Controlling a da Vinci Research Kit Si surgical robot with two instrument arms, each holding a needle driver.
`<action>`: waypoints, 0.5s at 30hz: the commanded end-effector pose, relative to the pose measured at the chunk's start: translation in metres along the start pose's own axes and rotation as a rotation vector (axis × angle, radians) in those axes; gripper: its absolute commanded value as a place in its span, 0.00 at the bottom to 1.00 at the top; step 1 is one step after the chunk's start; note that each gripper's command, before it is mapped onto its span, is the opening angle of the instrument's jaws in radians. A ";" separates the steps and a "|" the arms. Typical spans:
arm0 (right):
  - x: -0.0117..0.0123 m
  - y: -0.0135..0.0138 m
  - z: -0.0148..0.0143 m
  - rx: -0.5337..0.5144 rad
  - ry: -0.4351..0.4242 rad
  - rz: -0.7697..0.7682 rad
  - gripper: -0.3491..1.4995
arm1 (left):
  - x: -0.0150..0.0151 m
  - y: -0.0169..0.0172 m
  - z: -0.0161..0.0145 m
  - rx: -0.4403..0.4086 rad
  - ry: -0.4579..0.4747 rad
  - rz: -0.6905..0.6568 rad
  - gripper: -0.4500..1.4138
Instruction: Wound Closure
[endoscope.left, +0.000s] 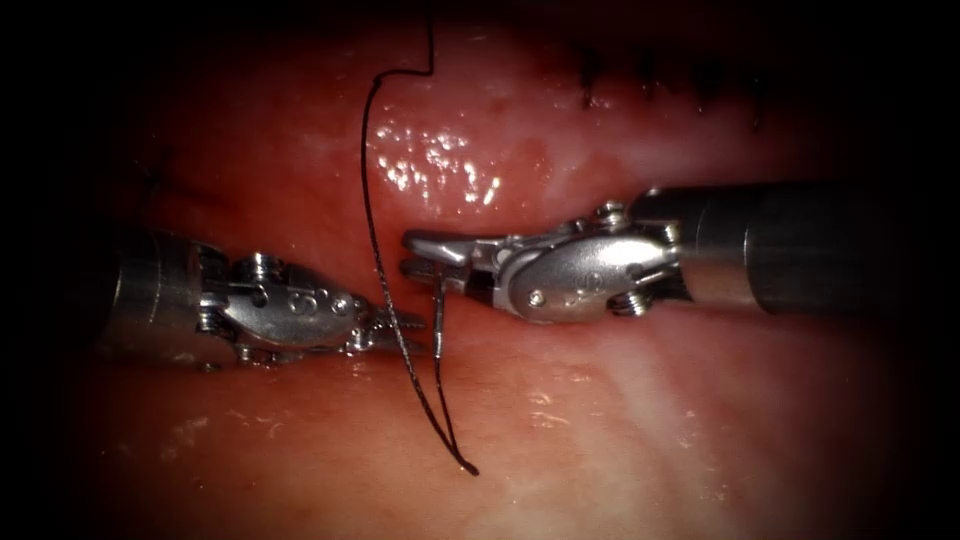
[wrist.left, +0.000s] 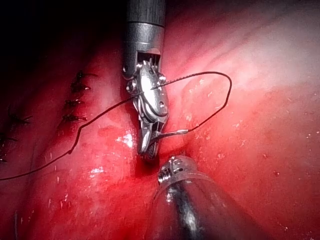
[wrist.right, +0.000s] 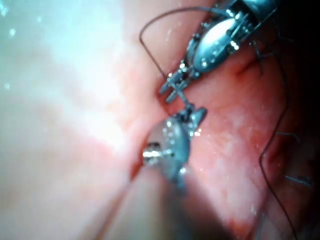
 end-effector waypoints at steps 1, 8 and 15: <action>-0.0002 -0.0003 0.0006 0.002 -0.001 0.006 0.00 | 0.0001 0.0001 0.0007 -0.001 0.001 0.001 0.17; -0.0010 -0.0007 -0.0003 0.028 -0.032 0.027 0.00 | 0.0000 0.0000 0.0007 -0.002 0.001 0.001 0.17; -0.0023 -0.0023 -0.0002 0.063 -0.056 0.066 0.00 | 0.0000 0.0000 0.0007 -0.002 0.001 0.001 0.16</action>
